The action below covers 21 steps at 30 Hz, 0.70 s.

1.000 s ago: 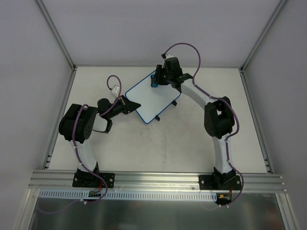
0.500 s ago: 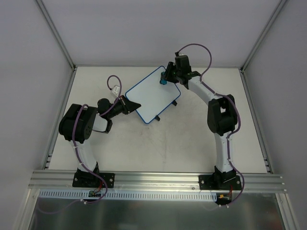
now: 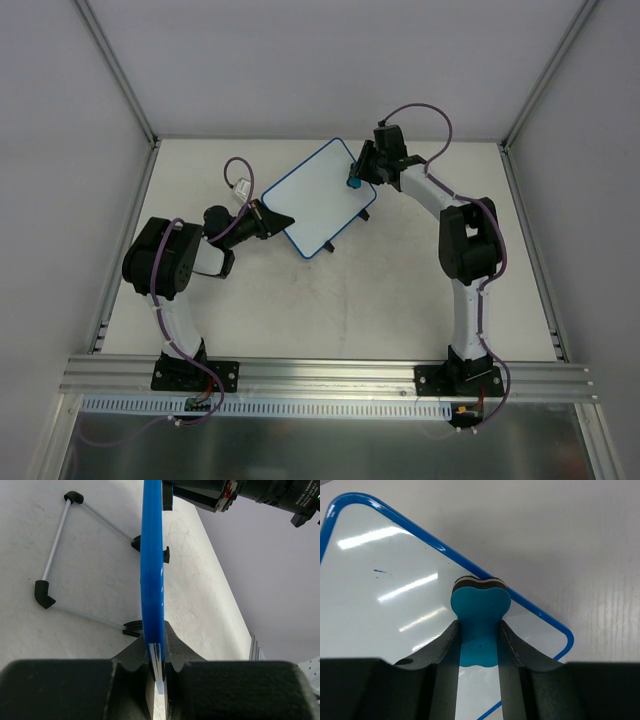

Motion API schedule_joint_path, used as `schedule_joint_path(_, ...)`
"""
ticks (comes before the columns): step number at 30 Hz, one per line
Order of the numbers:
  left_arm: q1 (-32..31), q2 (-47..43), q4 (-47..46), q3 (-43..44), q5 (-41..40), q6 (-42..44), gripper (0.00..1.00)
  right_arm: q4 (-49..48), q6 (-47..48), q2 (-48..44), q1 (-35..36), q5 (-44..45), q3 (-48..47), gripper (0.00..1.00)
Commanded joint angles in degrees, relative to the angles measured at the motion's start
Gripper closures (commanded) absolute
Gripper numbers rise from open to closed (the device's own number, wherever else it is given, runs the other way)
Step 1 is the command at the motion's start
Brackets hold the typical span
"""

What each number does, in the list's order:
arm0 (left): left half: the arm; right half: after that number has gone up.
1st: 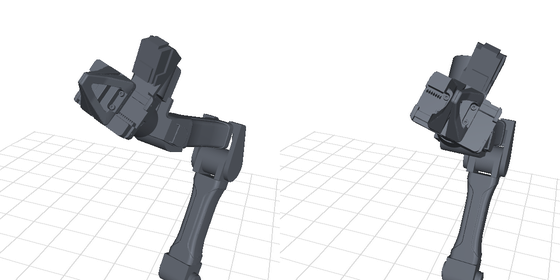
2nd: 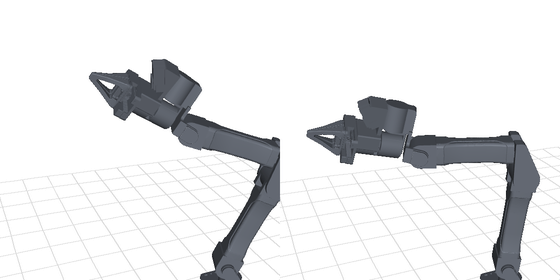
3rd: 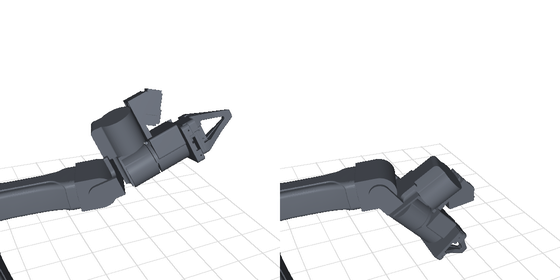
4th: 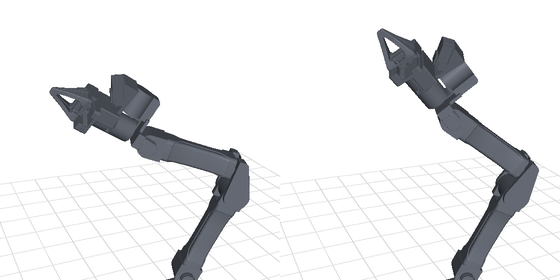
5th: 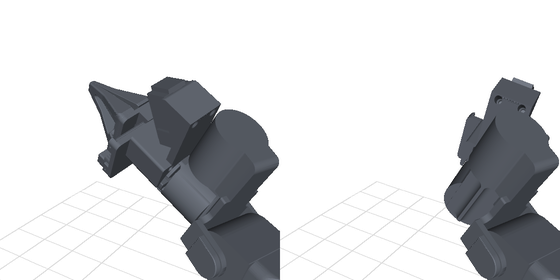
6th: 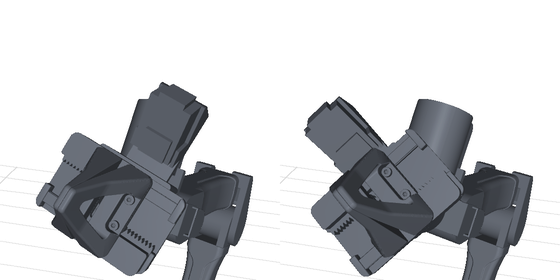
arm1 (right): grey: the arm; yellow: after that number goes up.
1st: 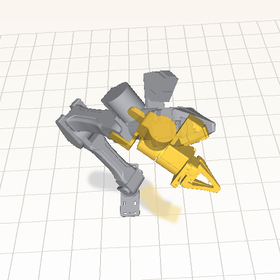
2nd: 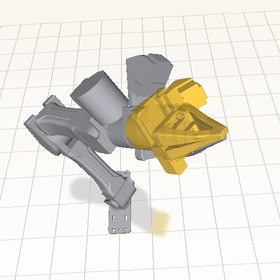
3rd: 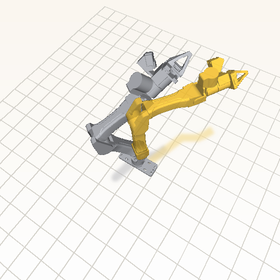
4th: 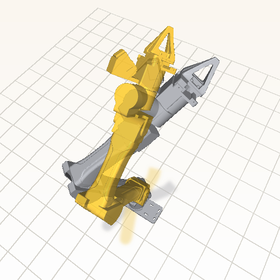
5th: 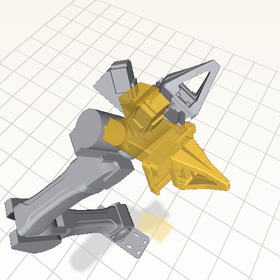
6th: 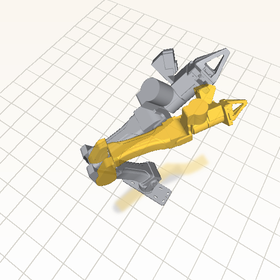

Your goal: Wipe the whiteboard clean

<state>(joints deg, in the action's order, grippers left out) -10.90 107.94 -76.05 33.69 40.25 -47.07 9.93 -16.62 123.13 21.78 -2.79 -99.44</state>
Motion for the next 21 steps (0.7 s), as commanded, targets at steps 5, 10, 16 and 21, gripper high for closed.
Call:
schedule_joint_path(5,-2.0,-2.0,-20.3,-1.3,7.2,2.7,1.0,3.3,0.1,-1.1,-0.1,2.2,2.8,1.0)
schedule_joint_path(10,-2.0,-2.6,-20.3,-2.0,7.4,2.7,1.0,2.4,1.5,-0.2,0.4,1.6,-1.5,1.0)
schedule_joint_path(16,-2.3,-1.9,-20.3,-1.1,8.0,2.5,1.0,2.5,3.2,1.8,2.5,1.0,-8.6,1.0)
schedule_joint_path(21,-2.4,-1.8,-20.3,-1.0,8.0,2.6,1.0,2.5,2.9,4.0,3.8,0.3,-14.2,1.0)
